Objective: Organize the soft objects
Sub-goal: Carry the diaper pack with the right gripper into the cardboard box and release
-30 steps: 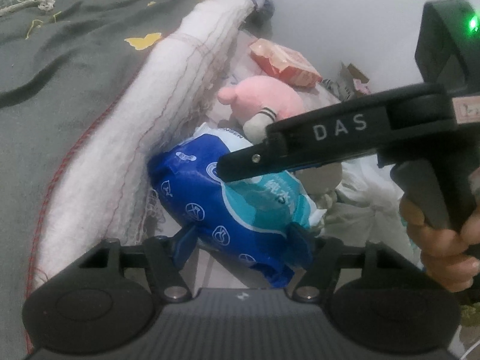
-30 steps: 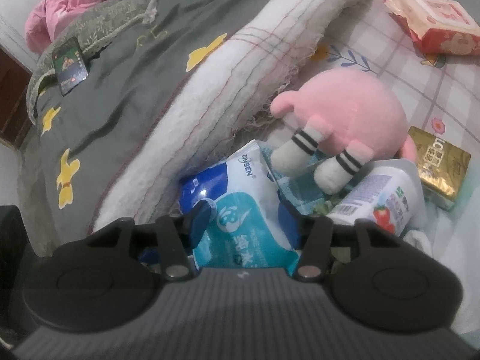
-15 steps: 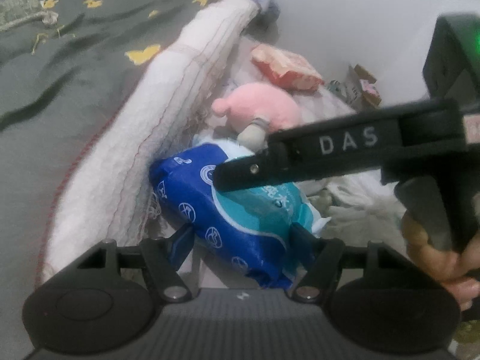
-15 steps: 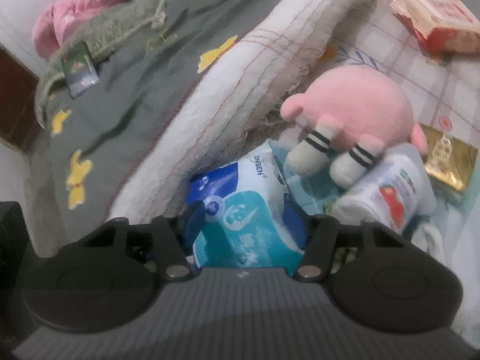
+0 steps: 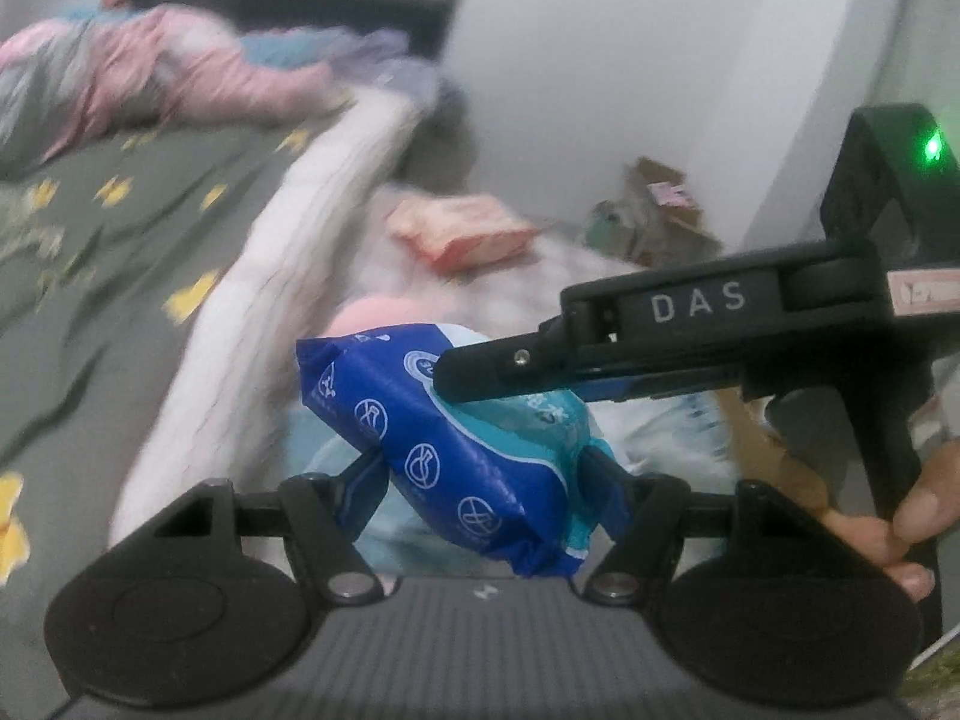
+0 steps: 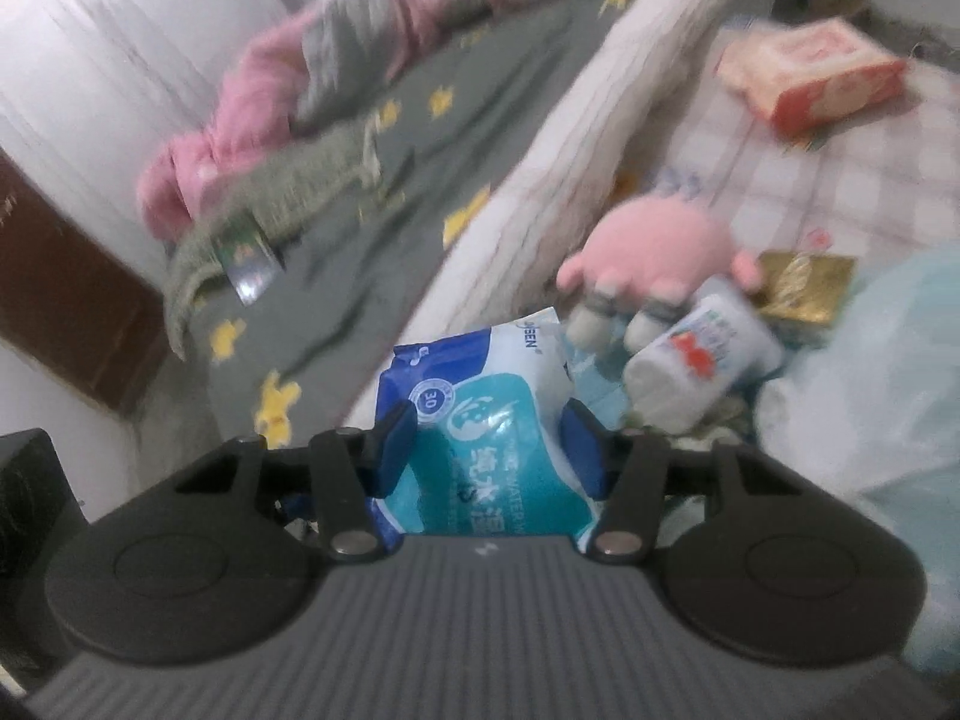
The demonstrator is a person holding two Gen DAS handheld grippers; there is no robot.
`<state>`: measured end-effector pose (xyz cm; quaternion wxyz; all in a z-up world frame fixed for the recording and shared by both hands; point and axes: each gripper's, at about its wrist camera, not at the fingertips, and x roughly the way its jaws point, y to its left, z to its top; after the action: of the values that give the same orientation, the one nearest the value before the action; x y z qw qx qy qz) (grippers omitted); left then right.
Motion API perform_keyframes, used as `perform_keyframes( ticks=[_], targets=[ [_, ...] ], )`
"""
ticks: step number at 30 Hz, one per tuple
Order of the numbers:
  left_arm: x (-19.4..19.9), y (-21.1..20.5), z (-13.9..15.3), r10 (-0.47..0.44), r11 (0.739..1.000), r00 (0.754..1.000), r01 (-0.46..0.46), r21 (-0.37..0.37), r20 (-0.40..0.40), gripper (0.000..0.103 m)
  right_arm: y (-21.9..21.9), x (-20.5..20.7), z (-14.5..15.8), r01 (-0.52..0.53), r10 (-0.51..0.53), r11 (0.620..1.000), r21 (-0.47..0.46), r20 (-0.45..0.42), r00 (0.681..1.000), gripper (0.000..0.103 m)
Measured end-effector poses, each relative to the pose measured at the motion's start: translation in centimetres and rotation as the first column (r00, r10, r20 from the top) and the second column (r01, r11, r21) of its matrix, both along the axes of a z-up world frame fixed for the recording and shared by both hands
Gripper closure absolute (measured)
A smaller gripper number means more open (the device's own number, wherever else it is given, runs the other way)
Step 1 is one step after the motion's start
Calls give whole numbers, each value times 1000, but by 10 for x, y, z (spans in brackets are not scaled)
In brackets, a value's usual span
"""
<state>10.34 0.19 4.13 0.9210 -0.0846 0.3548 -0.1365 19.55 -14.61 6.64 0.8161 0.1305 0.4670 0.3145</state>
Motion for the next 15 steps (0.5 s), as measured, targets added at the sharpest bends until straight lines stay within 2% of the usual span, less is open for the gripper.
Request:
perform_keyframes(
  ticks=[3, 7, 11, 15],
  targets=[
    [5, -33, 17, -77, 997, 996, 77, 17, 47, 33, -37, -12, 18, 64, -66, 997, 43, 37, 997, 50],
    [16, -88, 31, -209, 978, 975, 208, 28, 77, 33, -103, -33, 37, 182, -189, 979, 88, 76, 979, 50],
    [36, -147, 33, -340, 940, 939, 341, -1, 40, 33, -178, -54, 44, 321, -332, 940, 116, 91, 939, 50],
    [59, -198, 23, -420, 907, 907, 419, -40, -19, 33, -243, -68, 36, 436, -447, 890, 133, 70, 892, 49]
  ],
)
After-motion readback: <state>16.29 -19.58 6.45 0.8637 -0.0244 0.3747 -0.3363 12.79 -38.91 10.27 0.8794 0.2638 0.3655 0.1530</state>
